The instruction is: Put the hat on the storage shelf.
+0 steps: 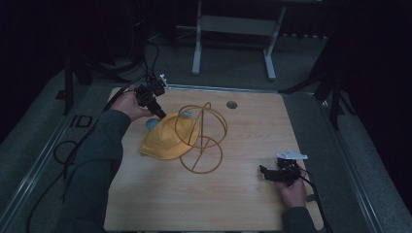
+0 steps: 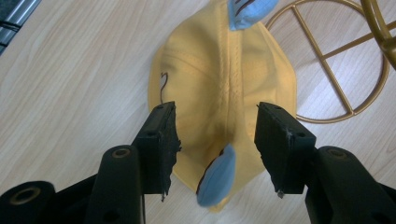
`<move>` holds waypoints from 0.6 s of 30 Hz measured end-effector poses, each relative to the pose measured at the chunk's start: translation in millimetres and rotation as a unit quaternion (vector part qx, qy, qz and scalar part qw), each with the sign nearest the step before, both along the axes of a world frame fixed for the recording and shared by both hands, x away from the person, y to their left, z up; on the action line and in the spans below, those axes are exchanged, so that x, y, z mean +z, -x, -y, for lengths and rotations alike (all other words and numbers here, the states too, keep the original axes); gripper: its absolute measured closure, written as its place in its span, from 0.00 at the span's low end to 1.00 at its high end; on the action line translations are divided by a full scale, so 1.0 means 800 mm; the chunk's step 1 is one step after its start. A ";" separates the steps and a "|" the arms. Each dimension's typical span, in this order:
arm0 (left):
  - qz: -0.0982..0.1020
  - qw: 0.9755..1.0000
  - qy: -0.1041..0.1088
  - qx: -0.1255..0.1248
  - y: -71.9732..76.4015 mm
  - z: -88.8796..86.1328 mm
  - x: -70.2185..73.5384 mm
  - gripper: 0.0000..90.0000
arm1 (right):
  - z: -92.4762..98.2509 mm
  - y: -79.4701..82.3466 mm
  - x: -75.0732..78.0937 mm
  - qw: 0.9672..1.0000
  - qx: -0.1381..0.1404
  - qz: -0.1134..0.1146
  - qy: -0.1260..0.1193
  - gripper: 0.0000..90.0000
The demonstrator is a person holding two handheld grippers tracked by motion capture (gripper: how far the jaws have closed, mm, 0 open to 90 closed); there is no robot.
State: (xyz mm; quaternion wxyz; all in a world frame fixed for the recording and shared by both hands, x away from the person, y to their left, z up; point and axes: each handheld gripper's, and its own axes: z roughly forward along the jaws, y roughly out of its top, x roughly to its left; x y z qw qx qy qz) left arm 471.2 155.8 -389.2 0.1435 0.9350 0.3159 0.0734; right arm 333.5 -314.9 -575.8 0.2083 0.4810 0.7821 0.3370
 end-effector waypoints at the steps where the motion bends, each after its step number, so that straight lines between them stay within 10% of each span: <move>1: 0.000 1.000 -0.001 -0.003 0.000 0.002 -0.001 0.54 | 0.000 0.000 0.000 1.000 0.000 0.000 0.000 0.15; 18: -0.015 1.000 -0.012 -0.001 -0.016 0.025 -0.034 0.55 | 0.000 0.000 0.000 1.000 0.000 0.000 -0.001 0.15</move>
